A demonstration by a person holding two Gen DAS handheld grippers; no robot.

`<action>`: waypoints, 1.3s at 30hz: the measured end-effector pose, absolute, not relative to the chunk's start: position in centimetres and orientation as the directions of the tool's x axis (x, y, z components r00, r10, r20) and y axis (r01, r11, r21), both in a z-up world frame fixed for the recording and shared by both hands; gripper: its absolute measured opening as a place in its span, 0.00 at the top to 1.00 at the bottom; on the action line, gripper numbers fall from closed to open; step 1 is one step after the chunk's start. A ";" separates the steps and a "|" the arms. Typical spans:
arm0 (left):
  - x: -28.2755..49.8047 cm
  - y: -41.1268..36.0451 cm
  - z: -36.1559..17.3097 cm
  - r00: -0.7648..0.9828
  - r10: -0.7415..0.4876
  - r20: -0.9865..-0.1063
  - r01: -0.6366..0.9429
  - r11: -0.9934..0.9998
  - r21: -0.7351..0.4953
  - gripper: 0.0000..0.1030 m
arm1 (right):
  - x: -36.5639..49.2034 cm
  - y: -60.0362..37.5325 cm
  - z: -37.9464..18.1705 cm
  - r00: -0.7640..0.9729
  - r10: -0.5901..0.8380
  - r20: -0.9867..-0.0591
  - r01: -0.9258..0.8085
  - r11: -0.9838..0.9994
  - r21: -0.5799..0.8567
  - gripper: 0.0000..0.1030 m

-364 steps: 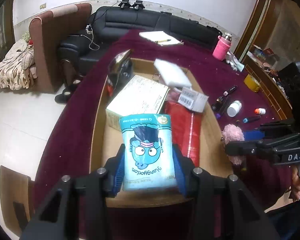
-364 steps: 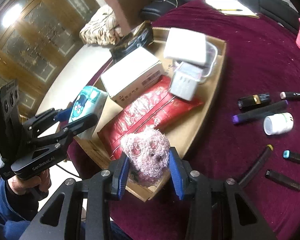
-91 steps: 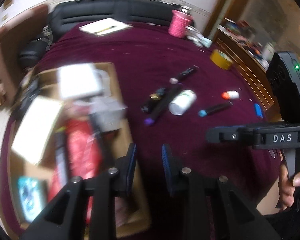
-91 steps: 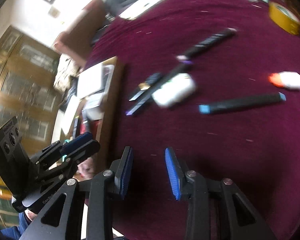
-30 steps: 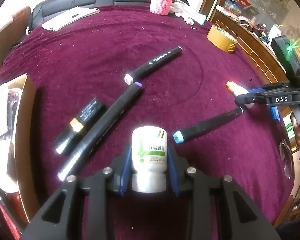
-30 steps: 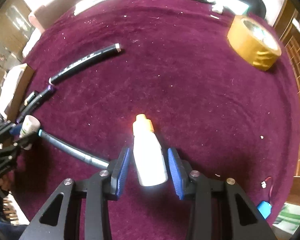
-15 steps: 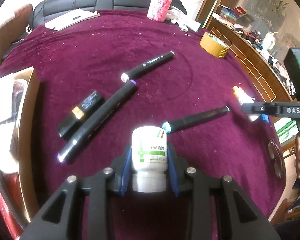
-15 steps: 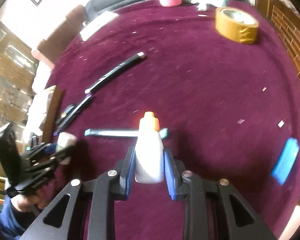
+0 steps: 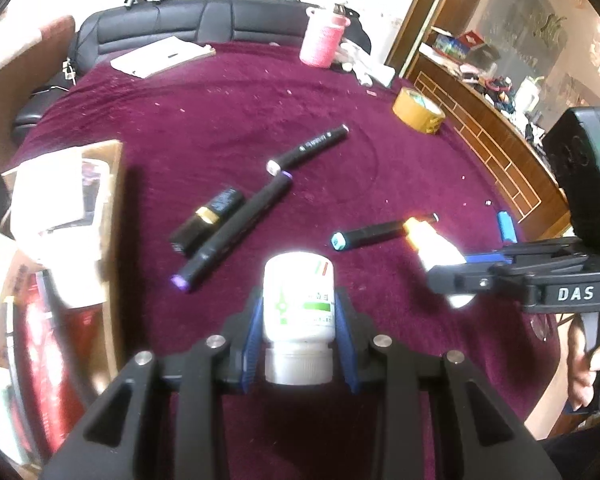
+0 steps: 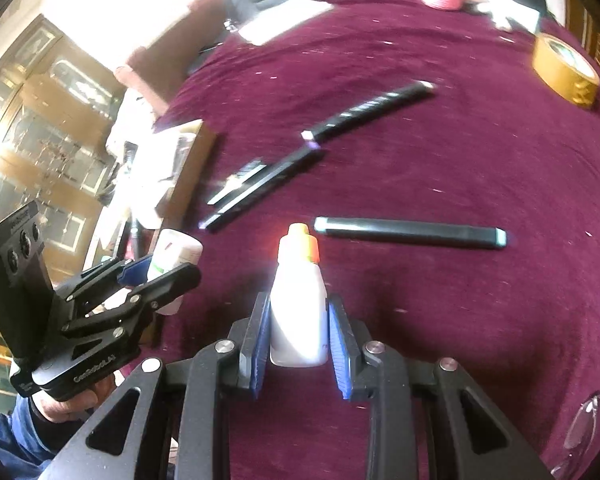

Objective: Organize objects
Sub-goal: 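Carry the pill bottle and glue bottle into the cardboard box and release both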

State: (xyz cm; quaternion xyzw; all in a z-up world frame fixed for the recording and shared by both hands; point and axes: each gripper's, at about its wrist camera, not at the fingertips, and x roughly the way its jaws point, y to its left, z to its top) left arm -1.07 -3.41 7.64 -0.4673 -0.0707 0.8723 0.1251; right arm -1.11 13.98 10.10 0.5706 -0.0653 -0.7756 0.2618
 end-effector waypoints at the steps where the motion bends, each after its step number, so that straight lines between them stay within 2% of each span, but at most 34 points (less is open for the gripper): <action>1: -0.8 -3.9 7.9 -0.539 0.285 -0.793 -0.148 -0.958 -0.244 0.69 | -1.0 13.4 10.3 -0.213 -0.485 -0.848 0.339 -0.851 0.402 0.71; 9: 2.0 -8.3 9.8 -0.582 0.248 -0.774 -0.086 -0.966 -0.245 0.69 | -0.7 6.8 11.7 -0.172 -0.545 -0.820 0.424 -0.793 0.438 0.70; 21: 6.0 -17.7 10.6 -0.621 0.122 -0.774 0.086 -0.971 -0.221 0.69 | -3.7 -6.8 14.4 -0.115 -0.592 -0.798 0.561 -0.702 0.440 0.70; 30: 6.1 -23.3 9.3 -0.606 0.056 -0.793 0.209 -0.951 -0.227 0.68 | -7.4 -15.9 12.4 -0.083 -0.542 -0.836 0.592 -0.702 0.396 0.70; 39: 5.7 -26.0 8.6 -0.589 -0.025 -0.808 0.323 -0.923 -0.208 0.68 | -10.3 -20.6 10.4 -0.126 -0.468 -0.875 0.591 -0.743 0.313 0.70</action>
